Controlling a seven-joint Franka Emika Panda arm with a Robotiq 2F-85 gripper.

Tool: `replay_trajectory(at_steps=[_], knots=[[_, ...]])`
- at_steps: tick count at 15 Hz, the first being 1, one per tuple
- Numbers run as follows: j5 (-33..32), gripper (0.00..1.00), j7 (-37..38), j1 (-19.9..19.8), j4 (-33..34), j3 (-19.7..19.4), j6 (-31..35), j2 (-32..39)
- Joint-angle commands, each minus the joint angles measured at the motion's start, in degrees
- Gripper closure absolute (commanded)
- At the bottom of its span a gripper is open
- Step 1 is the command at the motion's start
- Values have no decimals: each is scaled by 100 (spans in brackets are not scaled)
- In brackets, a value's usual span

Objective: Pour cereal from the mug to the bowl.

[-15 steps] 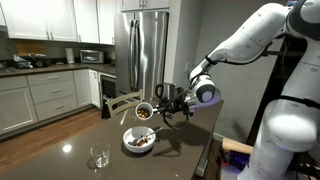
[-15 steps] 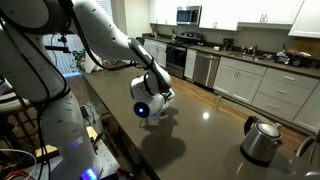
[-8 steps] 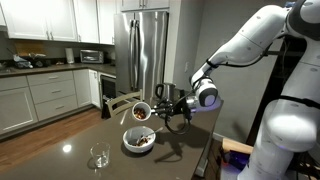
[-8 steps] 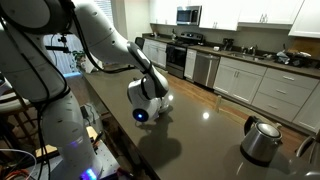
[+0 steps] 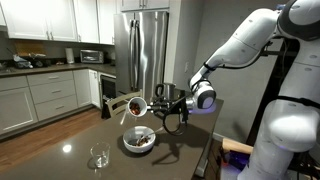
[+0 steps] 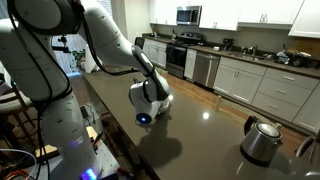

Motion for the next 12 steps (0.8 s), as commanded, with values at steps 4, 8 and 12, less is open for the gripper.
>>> replay_trajectory(at_steps=[4,8,12], knots=[[-12,84,-10,3,61,-18,-9,97],[113,96,-613,-31,92,-51,-68,40],[95,96,-1523,-40,60,-100,-329,12]])
